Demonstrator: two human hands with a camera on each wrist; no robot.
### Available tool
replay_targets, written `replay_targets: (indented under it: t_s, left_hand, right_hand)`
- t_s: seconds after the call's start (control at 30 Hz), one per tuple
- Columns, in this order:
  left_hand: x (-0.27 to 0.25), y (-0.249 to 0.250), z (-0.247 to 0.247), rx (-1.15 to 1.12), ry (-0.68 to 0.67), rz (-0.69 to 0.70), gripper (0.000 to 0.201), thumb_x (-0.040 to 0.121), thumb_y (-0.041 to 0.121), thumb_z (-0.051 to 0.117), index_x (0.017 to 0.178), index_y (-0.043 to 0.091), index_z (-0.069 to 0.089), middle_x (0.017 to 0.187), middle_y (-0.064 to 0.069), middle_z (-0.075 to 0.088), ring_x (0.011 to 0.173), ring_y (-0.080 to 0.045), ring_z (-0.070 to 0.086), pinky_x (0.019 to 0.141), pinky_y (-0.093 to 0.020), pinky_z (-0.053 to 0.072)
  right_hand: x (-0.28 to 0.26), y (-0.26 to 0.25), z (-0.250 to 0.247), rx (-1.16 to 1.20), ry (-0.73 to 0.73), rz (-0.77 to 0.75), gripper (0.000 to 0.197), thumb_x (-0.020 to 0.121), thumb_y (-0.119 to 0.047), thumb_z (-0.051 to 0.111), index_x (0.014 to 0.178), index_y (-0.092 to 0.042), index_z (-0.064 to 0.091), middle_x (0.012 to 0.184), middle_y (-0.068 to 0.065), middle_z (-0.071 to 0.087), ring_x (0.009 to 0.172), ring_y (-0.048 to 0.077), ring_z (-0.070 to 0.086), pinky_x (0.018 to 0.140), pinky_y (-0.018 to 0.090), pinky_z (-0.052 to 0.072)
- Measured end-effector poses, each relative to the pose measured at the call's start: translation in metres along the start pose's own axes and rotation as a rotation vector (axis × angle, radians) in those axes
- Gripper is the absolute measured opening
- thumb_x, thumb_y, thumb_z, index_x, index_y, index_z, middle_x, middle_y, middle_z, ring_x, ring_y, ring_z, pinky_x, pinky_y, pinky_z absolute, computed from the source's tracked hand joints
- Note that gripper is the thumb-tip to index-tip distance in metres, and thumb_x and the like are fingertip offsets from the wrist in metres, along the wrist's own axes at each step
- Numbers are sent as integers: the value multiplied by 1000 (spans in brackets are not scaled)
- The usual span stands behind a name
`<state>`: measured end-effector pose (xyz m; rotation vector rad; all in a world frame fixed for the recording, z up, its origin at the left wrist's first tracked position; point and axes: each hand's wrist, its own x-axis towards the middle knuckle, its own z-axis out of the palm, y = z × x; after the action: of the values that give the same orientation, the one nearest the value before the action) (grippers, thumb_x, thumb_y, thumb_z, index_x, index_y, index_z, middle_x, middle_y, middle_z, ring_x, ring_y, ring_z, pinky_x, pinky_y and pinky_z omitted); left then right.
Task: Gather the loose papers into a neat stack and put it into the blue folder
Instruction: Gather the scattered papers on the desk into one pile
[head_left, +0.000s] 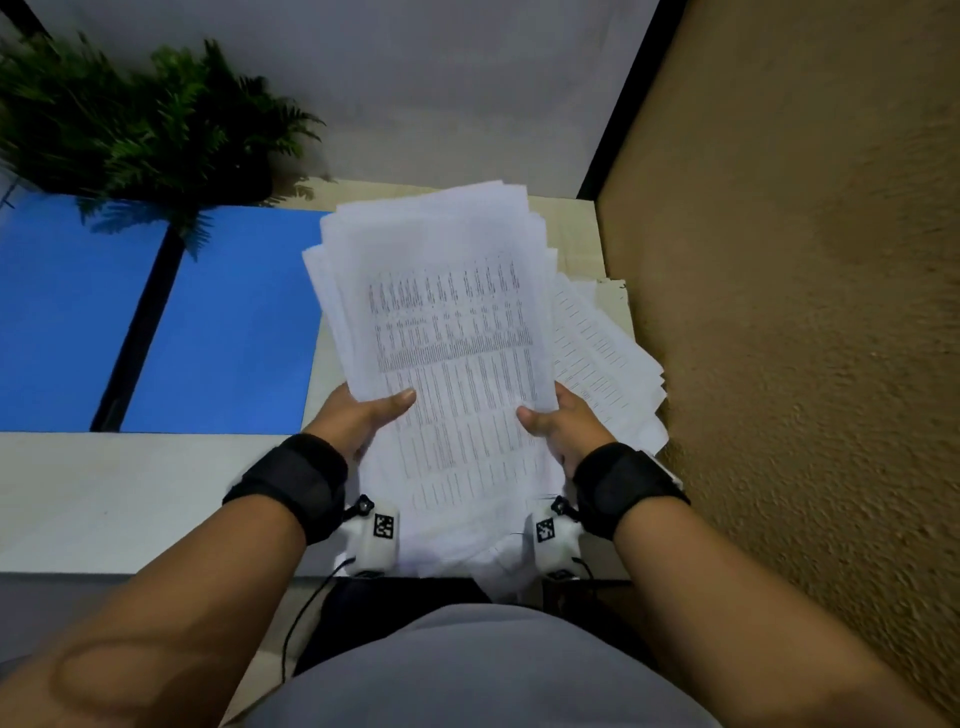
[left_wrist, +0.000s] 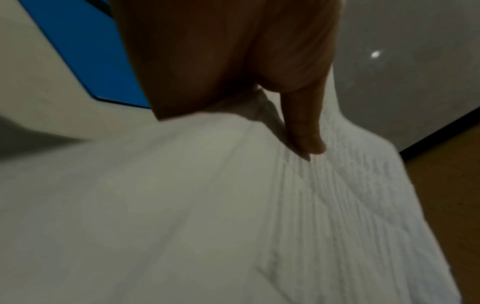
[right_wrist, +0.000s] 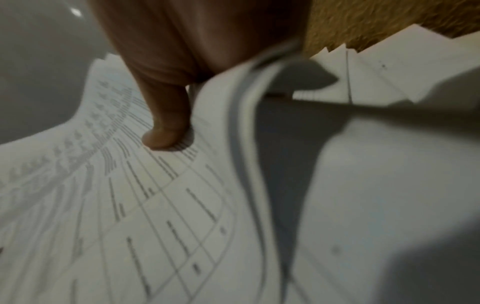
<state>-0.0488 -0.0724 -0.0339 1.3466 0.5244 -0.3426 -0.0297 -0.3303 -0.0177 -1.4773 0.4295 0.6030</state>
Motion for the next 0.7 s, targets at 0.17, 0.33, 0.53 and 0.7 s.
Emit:
replay_targets:
  t_s: [0.17, 0.33, 0.53, 0.7]
  left_hand:
    - [27, 4, 3, 197, 184, -95, 50, 92, 16, 67, 138, 3, 52, 131, -14, 63, 123, -33, 58, 103, -37, 41]
    - [44, -11, 0, 521, 248, -201, 53, 95, 17, 62, 140, -6, 44, 143, -26, 51, 131, -40, 51, 105, -41, 42]
    - [44, -24, -7, 517, 258, -243, 63, 93, 26, 66, 145, 0, 42, 147, -19, 50, 132, -37, 50, 107, -37, 42]
    - [32, -31, -9, 397, 273, -205, 48, 93, 14, 65, 137, -1, 51, 136, -18, 59, 124, -36, 56, 100, -34, 41]
  right_hand:
    - [4, 15, -2, 10, 527, 43, 46, 81, -14, 75, 122, -10, 54, 124, 11, 57, 110, 27, 60, 85, 31, 51]
    - [21, 36, -37, 50, 820, 319, 86, 53, -34, 83, 129, -19, 45, 125, 7, 60, 98, 35, 66, 85, 57, 55]
    - [23, 26, -25, 205, 524, 95, 31, 79, -8, 75, 108, -14, 66, 118, 12, 69, 99, 31, 67, 93, 45, 53]
    - [20, 5, -31, -86, 705, 91, 35, 87, -14, 70, 117, 0, 62, 115, 14, 67, 100, 32, 64, 90, 34, 50]
